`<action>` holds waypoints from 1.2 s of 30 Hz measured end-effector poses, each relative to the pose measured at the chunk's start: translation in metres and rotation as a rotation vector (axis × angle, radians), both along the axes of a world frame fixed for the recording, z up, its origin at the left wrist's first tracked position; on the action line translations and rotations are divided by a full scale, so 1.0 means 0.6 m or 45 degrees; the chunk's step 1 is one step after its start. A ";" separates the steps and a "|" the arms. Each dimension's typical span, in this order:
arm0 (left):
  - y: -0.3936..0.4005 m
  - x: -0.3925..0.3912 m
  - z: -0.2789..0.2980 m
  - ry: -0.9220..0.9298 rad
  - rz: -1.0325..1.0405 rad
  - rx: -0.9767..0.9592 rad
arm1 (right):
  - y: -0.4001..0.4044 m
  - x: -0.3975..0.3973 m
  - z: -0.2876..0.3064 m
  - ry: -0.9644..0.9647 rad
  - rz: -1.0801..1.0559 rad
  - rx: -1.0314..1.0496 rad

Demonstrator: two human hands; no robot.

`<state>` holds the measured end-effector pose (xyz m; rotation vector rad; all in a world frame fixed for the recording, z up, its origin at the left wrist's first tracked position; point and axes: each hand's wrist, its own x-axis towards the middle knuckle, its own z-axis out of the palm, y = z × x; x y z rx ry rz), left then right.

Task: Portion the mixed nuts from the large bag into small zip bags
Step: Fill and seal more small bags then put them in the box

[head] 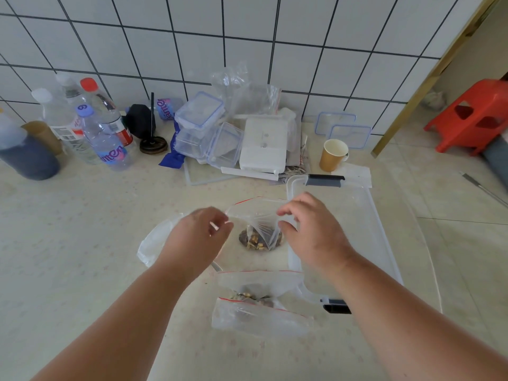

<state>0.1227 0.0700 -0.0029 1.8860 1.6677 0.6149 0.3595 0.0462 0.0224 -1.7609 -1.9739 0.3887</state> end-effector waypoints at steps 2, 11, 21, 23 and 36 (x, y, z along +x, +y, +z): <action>0.017 0.011 -0.001 0.022 -0.023 0.046 | 0.020 -0.006 0.001 -0.058 0.012 0.046; 0.061 0.038 -0.014 0.283 -0.254 0.085 | 0.054 -0.010 -0.002 -0.333 -0.004 -0.169; 0.037 0.019 0.012 0.147 -0.268 0.231 | 0.026 0.030 0.026 -0.105 0.012 -0.354; 0.030 0.014 0.017 0.117 -0.234 0.208 | 0.021 0.034 0.032 -0.072 0.031 -0.345; 0.000 0.004 0.007 0.025 -0.153 0.120 | 0.003 0.017 0.023 -0.205 0.071 -0.185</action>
